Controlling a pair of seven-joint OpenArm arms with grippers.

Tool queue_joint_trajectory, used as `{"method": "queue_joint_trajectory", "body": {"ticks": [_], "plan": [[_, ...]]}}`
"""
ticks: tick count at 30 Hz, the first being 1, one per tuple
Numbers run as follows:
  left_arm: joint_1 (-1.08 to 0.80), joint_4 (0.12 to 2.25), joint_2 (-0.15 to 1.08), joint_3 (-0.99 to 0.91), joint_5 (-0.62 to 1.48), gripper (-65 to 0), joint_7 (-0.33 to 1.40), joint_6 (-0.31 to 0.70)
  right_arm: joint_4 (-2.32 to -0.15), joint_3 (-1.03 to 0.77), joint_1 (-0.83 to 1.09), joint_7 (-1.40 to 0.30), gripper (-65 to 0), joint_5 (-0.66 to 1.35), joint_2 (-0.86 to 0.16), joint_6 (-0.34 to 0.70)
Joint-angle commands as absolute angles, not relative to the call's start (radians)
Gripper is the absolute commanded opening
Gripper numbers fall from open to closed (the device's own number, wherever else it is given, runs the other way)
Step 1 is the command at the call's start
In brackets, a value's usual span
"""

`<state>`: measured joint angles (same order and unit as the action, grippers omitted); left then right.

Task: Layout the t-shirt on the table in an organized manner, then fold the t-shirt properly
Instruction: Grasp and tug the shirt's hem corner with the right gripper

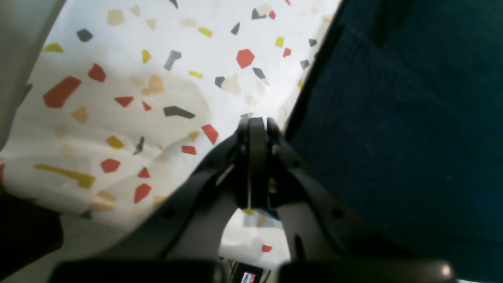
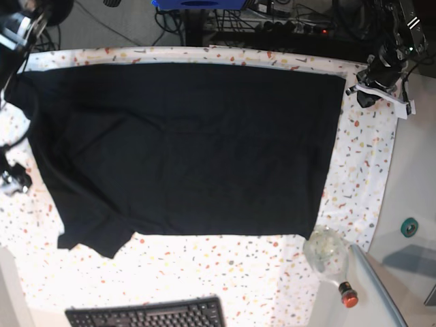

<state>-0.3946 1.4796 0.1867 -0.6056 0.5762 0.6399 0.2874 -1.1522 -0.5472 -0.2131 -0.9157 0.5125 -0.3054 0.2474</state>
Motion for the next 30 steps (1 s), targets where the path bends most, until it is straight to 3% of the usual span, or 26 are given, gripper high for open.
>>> {"method": "queue_joint_trajectory", "body": {"ticks": [1,6,10,30], "plan": [[-0.395,1.491,0.2,-0.61,0.587,-65.0,0.624,0.292,-1.084,-0.513,-0.283,-0.878,-42.9,0.498,-0.331,0.249],[-0.401,1.491,0.213,-0.615,0.587,-65.0,0.621,0.292,-0.645,-0.358,-0.513,-0.648,-42.6,0.363,-0.351,0.254],[-0.403,1.489,0.222,-0.616,0.587,-65.0,0.619,0.292,-0.456,-0.288,-0.582,-0.526,-34.8,0.358,-0.352,0.254],[-0.409,1.489,0.237,-0.615,0.587,-65.0,0.618,0.292,-0.435,-0.223,-0.53,-0.447,-34.4,0.357,-0.371,0.246]]}}
